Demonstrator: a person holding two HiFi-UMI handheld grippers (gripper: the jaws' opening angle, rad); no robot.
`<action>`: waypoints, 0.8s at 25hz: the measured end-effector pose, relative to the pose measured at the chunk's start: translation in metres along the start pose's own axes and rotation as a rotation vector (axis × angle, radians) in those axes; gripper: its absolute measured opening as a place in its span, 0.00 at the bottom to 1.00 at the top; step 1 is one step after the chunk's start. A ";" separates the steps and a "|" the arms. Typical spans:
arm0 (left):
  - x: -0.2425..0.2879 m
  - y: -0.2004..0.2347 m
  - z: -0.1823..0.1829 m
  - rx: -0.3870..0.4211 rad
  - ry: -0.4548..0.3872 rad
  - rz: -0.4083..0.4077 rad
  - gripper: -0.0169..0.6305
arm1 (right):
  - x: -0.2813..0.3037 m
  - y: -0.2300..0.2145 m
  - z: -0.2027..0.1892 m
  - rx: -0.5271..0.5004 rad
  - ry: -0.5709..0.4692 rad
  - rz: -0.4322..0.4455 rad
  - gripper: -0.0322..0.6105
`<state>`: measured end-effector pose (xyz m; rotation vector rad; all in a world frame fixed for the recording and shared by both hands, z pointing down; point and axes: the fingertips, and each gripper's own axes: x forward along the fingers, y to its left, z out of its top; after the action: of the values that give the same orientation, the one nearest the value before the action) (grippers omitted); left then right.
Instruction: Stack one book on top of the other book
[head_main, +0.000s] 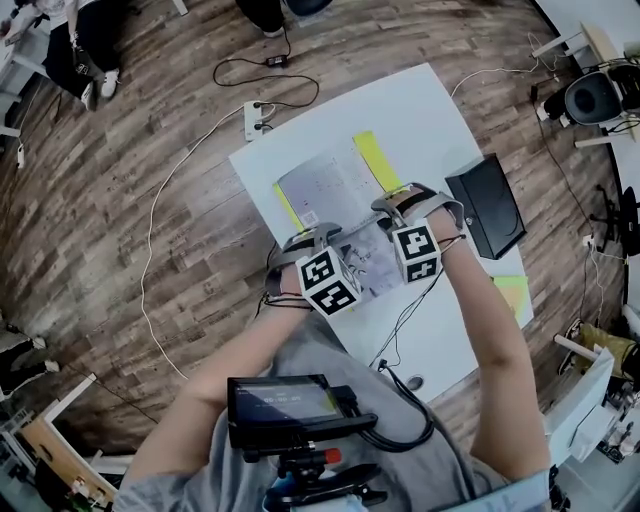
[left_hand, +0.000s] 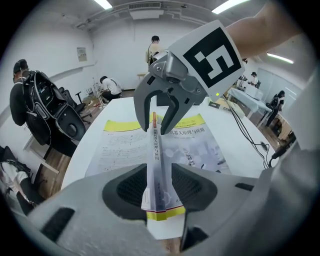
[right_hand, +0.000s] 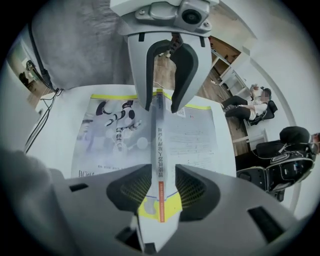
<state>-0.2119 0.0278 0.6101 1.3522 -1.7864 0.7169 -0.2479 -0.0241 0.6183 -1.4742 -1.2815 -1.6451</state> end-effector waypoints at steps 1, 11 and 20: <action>0.003 0.001 -0.001 0.004 0.009 0.003 0.24 | 0.003 0.001 0.000 -0.010 -0.001 0.008 0.27; 0.024 0.007 -0.022 0.046 0.159 0.030 0.24 | 0.018 0.006 -0.005 -0.039 -0.001 0.052 0.27; 0.032 0.013 -0.030 0.099 0.194 0.088 0.24 | 0.024 0.006 -0.006 -0.040 -0.001 0.040 0.27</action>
<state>-0.2217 0.0390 0.6533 1.2283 -1.6819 0.9622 -0.2496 -0.0274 0.6431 -1.5148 -1.2181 -1.6534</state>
